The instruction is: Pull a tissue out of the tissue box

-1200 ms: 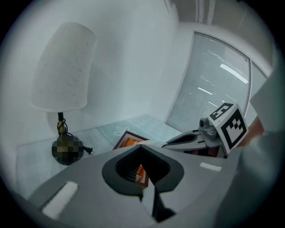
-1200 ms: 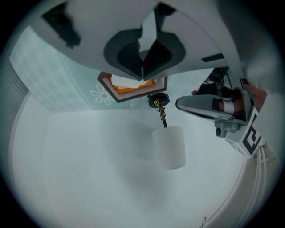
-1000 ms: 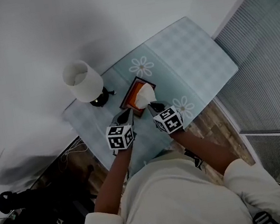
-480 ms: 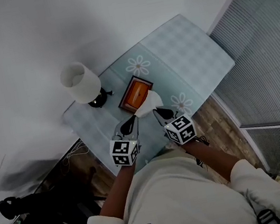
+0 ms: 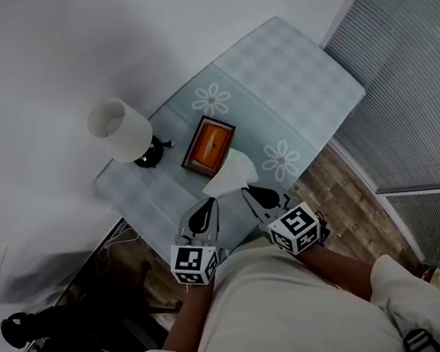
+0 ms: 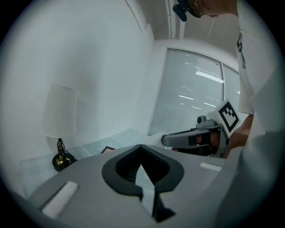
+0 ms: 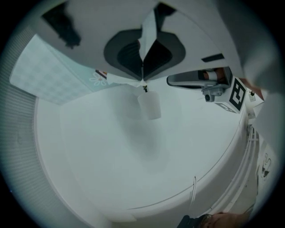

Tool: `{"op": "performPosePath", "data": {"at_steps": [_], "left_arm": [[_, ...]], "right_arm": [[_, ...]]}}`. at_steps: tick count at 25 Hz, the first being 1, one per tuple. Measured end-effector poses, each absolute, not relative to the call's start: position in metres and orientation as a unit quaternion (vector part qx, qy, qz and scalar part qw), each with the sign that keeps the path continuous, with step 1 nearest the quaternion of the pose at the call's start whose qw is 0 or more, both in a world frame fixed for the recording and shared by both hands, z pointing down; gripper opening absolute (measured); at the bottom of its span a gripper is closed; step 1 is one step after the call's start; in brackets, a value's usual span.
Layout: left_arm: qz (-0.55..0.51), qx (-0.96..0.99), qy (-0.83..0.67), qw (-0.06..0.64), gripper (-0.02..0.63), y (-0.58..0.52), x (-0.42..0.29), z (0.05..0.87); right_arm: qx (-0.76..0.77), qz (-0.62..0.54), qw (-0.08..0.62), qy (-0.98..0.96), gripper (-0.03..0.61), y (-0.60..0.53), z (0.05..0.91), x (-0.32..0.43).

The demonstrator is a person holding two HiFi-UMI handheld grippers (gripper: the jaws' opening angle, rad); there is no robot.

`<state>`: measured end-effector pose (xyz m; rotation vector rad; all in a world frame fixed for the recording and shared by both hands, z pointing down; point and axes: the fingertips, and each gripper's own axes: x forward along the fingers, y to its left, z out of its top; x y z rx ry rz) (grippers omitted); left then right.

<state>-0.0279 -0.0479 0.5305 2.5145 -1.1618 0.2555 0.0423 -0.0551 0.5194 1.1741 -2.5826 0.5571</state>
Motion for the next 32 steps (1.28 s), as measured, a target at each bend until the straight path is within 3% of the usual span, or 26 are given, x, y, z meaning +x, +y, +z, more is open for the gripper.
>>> {"op": "performPosePath", "data": {"at_steps": [32], "left_arm": [[0.094, 0.879, -0.429, 0.187, 0.006, -0.038, -0.039, 0.537]], "right_arm": [[0.378, 0.185, 0.171, -0.891, 0.014, -0.030, 0.539, 0.021]]}}
